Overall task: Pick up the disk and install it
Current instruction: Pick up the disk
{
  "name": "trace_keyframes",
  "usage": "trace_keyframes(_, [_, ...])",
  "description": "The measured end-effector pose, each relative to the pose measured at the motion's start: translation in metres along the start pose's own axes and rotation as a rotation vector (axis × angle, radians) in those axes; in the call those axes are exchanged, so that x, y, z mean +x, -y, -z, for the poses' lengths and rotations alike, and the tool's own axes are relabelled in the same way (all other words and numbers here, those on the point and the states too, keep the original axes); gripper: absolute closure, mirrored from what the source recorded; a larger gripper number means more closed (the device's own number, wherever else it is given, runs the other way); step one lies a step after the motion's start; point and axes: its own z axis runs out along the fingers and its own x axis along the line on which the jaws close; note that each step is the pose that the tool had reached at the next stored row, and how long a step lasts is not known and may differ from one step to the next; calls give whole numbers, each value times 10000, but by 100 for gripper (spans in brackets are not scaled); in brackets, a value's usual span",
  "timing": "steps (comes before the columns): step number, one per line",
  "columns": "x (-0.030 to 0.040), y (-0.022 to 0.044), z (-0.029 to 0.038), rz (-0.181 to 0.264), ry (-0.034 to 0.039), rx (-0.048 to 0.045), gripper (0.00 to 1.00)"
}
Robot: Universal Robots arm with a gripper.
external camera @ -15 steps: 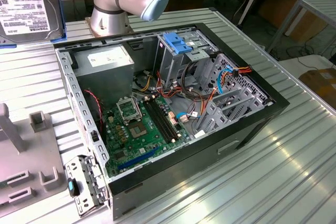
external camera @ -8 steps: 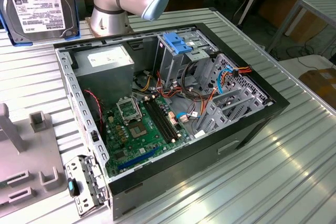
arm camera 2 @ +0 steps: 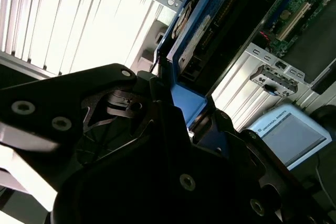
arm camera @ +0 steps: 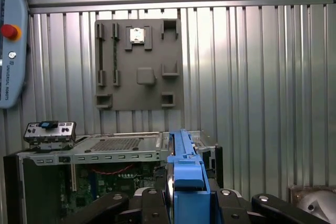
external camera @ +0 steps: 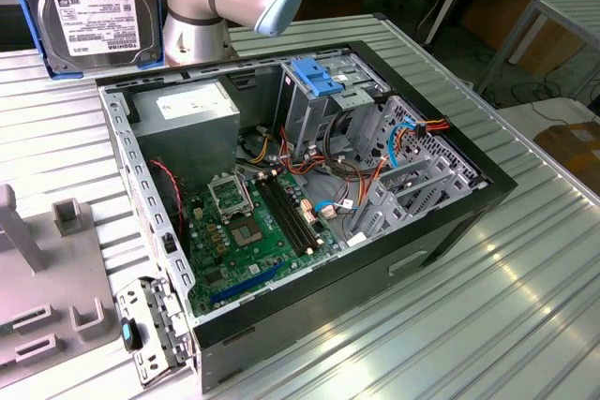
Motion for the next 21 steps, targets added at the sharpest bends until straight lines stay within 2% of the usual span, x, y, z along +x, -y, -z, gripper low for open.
trace_keyframes(9, [-9, 221, -4, 0, 0, 0, 63])
trace_keyframes(10, [-12, 293, -5, 0, 1, 1, 63])
trace_keyframes(13, [-17, 431, -7, 0, 0, 1, 63])
trace_keyframes(16, [-21, 515, -9, 1, 0, 1, 63])
trace_keyframes(19, [-27, 667, -11, 1, 0, 0, 63])
trace_keyframes(21, [-30, 727, -12, -1, -1, 0, 63])
